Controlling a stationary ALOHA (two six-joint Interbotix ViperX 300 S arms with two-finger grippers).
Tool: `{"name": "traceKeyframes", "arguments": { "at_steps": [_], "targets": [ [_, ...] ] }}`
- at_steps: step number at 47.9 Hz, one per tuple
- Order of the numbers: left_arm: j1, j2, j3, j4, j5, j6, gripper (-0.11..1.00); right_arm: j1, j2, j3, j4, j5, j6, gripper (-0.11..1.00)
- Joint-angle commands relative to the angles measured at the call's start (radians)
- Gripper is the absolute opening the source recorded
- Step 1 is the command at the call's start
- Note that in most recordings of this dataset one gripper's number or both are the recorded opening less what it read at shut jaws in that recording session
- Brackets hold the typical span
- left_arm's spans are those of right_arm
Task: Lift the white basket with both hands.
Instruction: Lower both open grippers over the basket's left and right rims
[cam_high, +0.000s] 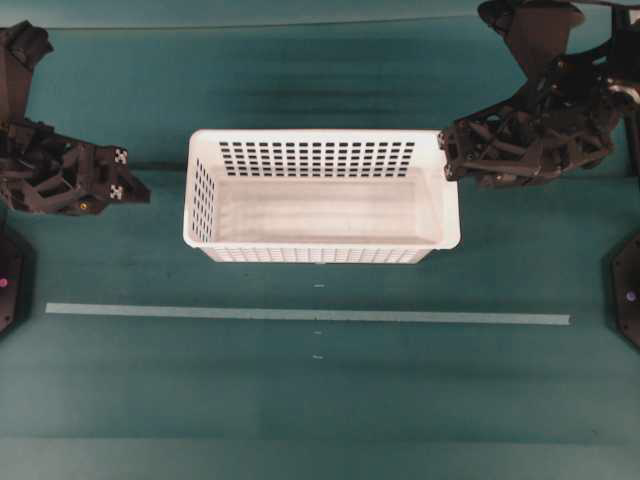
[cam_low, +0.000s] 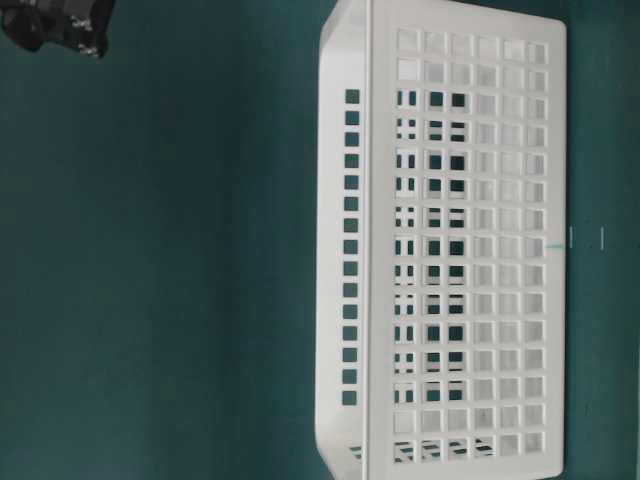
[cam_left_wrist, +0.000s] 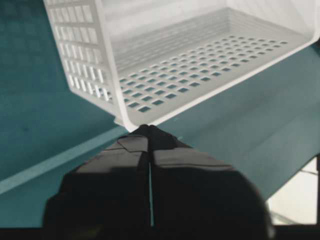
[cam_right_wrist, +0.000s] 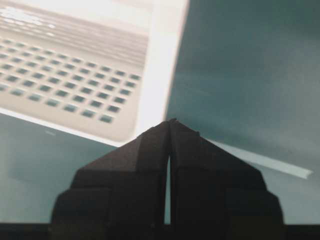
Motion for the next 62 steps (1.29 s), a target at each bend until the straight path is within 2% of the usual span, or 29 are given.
{"name": "traceKeyframes", "arguments": {
  "at_steps": [1, 7, 12, 17, 20, 25, 29, 41, 53, 62],
  "targets": [
    [0.0, -0.002, -0.028, 0.003, -0.011, 0.0, 0.06, 0.005, 0.002, -0.006, -0.003, -0.021, 0.0, 0.09],
    [0.0, 0.002, -0.028, 0.003, -0.011, 0.0, 0.26, 0.005, 0.002, 0.008, 0.0, -0.031, 0.008, 0.16],
    [0.0, 0.005, -0.028, 0.003, -0.011, -0.005, 0.57, 0.005, 0.002, 0.023, 0.0, -0.049, 0.023, 0.28],
    [0.0, 0.011, -0.031, 0.003, -0.011, -0.006, 0.85, 0.005, 0.002, 0.04, -0.002, -0.086, 0.035, 0.48],
    [0.0, 0.017, -0.034, 0.003, -0.011, -0.006, 0.95, 0.002, 0.003, 0.051, 0.0, -0.124, 0.038, 0.63],
    [0.0, 0.037, -0.041, 0.003, -0.011, -0.006, 0.92, 0.0, 0.011, 0.058, -0.002, -0.172, 0.041, 0.88],
    [0.0, 0.063, -0.051, 0.003, -0.011, -0.008, 0.91, -0.003, 0.023, 0.055, 0.0, -0.175, 0.052, 0.97],
    [0.012, 0.179, -0.103, 0.003, -0.011, -0.006, 0.92, -0.008, 0.089, 0.044, -0.002, -0.147, 0.11, 0.96],
    [0.035, 0.328, -0.161, 0.003, -0.009, -0.005, 0.92, -0.009, 0.143, 0.041, -0.003, -0.153, 0.115, 0.96],
    [0.035, 0.39, -0.158, 0.003, -0.005, -0.005, 0.92, -0.008, 0.189, 0.031, -0.003, -0.16, 0.114, 0.96]
  ]
}}
